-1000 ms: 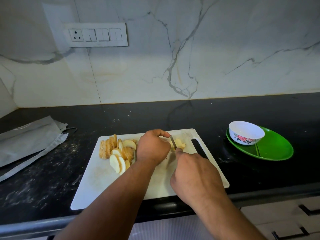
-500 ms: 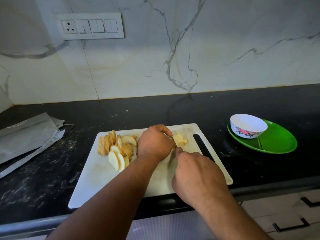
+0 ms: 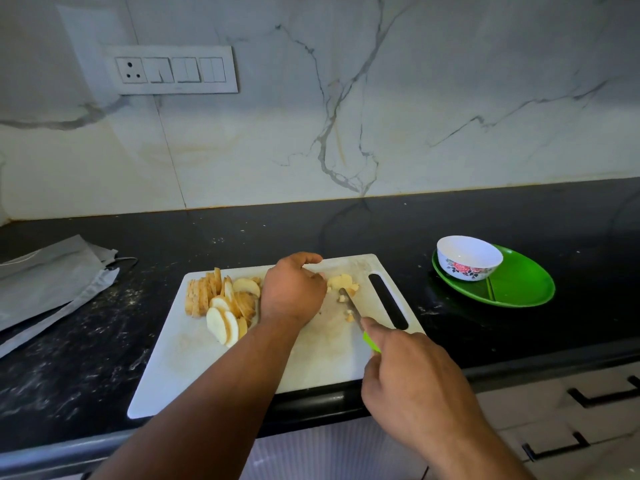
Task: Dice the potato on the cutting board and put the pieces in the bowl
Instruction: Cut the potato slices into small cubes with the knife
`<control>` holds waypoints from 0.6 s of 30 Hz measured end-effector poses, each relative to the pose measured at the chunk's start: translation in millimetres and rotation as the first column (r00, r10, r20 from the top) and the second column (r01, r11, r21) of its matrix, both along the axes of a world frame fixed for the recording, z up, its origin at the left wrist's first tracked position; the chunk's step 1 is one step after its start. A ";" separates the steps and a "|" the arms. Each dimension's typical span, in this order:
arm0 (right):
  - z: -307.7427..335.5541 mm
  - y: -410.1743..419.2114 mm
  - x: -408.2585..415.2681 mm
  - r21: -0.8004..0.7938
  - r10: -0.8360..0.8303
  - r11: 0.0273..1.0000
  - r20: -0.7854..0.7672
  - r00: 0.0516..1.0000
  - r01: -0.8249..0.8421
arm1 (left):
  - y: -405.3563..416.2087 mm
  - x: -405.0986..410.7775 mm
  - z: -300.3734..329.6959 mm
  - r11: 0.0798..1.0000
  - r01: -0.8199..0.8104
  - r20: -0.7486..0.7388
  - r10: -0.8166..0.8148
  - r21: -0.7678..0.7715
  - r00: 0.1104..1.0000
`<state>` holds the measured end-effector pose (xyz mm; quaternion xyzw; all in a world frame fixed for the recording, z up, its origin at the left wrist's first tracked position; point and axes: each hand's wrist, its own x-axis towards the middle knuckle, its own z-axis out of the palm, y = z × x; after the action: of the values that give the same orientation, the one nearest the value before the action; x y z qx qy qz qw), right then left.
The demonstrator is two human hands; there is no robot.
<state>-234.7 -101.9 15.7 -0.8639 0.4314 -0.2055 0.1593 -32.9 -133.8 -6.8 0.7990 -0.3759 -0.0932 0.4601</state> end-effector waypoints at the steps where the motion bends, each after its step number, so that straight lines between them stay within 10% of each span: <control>1: 0.6 -2.5 -0.2 -0.010 -0.010 1.000 0.001 1.000 0.010 | 1.0 0.3 0.2 1.000 -0.002 -0.017 0.002 -0.026 1.000; 7: 4.8 -16.6 3.4 0.004 -0.006 1.000 0.032 0.999 0.006 | 3.0 -1.1 -2.4 0.979 0.066 -0.142 -0.095 -0.195 0.985; 18: 2.1 -32.3 9.8 0.081 0.026 0.996 0.140 0.990 -0.037 | -1.0 0.9 -3.4 0.991 0.131 -0.059 -0.133 -0.036 0.989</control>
<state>-224.9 -134.2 17.8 -0.8467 0.4138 -0.2444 0.2284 -32.0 -134.8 -10.2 0.7616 -0.4151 -0.1418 0.4770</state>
